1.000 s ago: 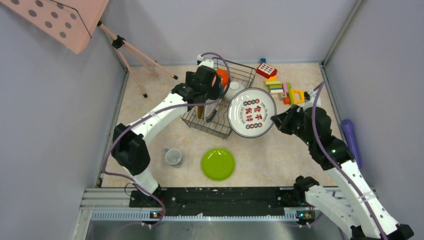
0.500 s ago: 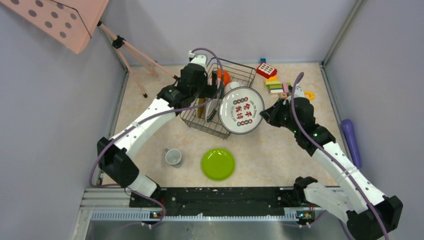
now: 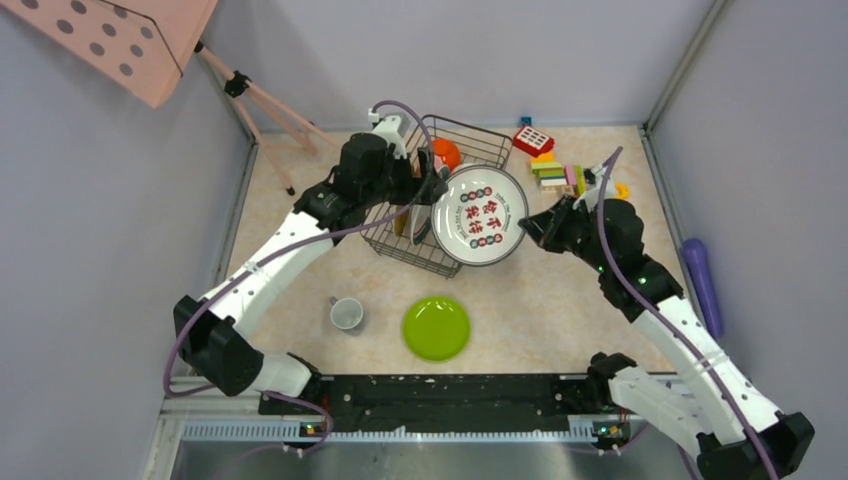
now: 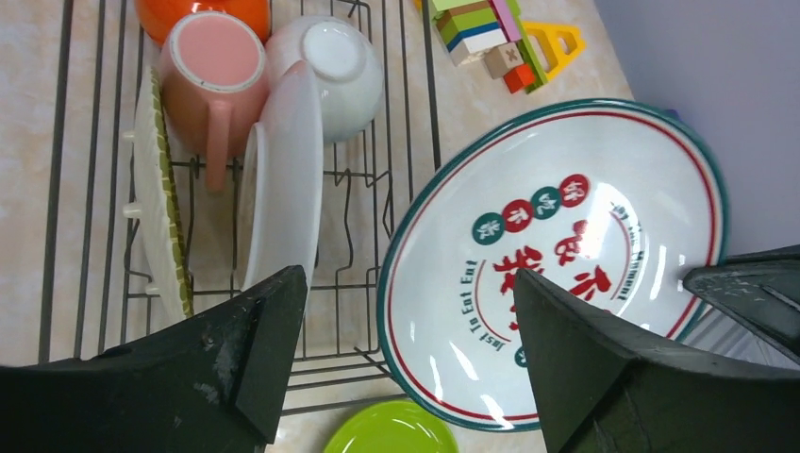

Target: Load the mixed dishes into the dish rack

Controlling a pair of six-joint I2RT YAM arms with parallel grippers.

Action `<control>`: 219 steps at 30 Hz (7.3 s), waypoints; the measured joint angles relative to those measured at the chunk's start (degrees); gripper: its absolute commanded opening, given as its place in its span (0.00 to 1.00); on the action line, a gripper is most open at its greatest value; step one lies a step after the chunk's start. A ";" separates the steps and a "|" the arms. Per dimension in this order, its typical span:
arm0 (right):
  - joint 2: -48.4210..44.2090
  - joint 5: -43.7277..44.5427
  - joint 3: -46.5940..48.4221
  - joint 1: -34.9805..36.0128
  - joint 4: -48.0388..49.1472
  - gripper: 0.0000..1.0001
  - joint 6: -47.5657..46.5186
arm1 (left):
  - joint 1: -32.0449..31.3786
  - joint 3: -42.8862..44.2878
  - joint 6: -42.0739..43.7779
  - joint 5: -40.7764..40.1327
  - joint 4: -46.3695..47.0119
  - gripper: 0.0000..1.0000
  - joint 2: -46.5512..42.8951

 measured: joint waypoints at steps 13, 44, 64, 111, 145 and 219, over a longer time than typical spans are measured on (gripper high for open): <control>-4.98 -5.44 0.00 0.00 2.01 0.00 0.15 | 0.00 -0.81 -1.53 6.38 2.08 0.20 -0.20; -1.09 10.43 3.45 -0.28 -3.08 0.99 1.66 | -12.52 1.75 6.32 -18.32 0.31 0.00 0.55; -3.56 15.61 3.45 -0.28 -5.57 0.97 1.53 | -27.26 14.23 37.16 -63.65 2.45 0.00 12.70; -11.85 23.50 2.19 -0.28 -9.11 0.95 2.16 | -30.32 -3.69 69.00 -75.84 47.39 0.00 25.09; -6.54 14.53 0.20 -0.28 -10.67 0.90 3.26 | -20.35 7.15 25.11 -58.55 -1.33 0.53 21.94; -9.05 6.56 -13.09 27.10 1.46 0.00 2.51 | -6.64 -29.92 -7.50 7.85 -0.98 0.74 -33.81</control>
